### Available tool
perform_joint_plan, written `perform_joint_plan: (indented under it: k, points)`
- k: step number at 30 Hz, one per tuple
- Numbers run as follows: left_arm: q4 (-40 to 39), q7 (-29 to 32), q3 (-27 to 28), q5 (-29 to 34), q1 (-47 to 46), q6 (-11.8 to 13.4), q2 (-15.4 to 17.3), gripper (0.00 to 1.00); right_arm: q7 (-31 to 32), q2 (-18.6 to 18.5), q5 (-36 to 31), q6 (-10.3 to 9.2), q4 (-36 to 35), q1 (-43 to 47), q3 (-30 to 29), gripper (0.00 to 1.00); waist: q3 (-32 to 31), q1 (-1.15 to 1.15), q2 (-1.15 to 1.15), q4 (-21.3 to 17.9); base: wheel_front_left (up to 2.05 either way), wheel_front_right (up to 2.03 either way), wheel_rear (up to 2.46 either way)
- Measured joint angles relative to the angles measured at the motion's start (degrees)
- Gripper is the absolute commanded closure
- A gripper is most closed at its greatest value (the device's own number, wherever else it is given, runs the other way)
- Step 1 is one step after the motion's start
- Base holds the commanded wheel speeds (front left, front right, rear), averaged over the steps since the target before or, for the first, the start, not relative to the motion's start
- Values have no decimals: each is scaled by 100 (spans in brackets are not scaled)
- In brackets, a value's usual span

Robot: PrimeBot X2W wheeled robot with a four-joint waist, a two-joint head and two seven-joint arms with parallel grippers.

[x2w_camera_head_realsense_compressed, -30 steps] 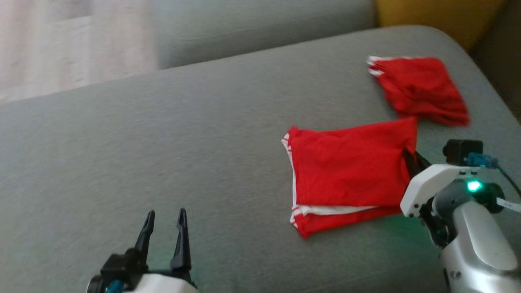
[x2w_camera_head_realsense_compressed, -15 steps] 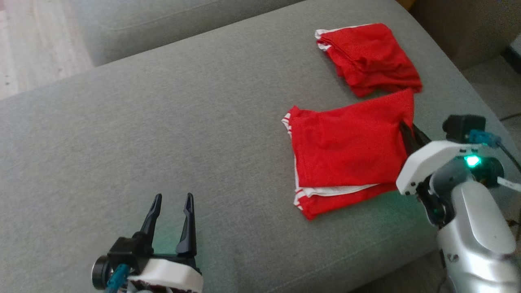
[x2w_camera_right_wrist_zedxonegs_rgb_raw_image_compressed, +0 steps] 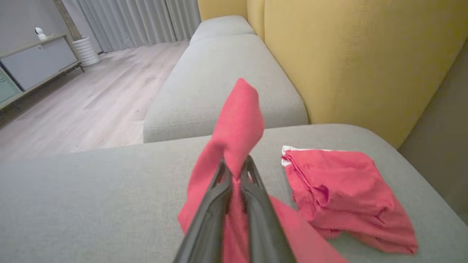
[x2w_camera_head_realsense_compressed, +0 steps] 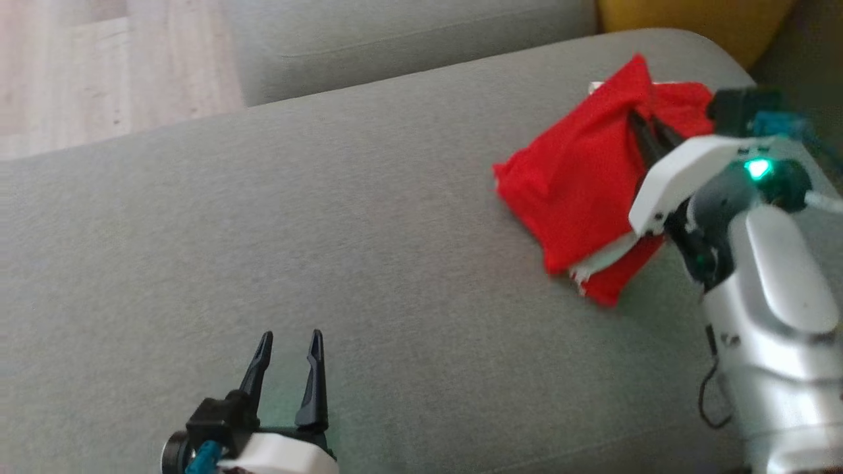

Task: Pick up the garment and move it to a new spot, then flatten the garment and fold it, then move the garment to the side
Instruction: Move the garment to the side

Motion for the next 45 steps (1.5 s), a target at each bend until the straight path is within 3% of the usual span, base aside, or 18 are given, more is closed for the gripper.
perform_joint_plan:
  k: [6,15,28,35,36,37,38,45]
  points:
    - [18,0,-20,1,12,-49,-46,0,133,-260,-102,0,459,-541,-215,100,0,0,0,376,0,0,0]
    - [2,0,-56,64,-37,-74,-41,0,198,-1098,-260,0,1015,-1133,-559,100,352,0,0,786,0,0,0]
    - [-268,160,-172,270,-519,-122,71,0,43,-2169,-710,0,1986,-2007,-924,100,1139,1,0,1169,0,0,0]
    - [-416,261,-230,322,-619,-108,146,0,-227,-2450,-1293,0,2399,-2120,-1248,100,1416,2,0,1249,0,0,0]
    - [-422,263,-235,325,-619,-108,158,0,-303,-2482,-1425,0,2424,-2120,-1288,91,1446,2,0,1243,0,0,0]
    - [-431,279,-238,339,-619,-107,176,0,-341,-2514,-1582,0,2442,-2120,-1293,36,1471,1,0,1232,0,0,0]
    - [-445,304,-242,360,-619,-105,187,0,-402,-2525,-1724,0,2458,-2120,-1345,0,1492,1,0,1218,0,0,0]
    - [-539,356,-277,365,-642,-55,223,0,-967,-2360,-2414,0,2555,-2120,-1916,0,1578,1,0,1108,0,0,0]
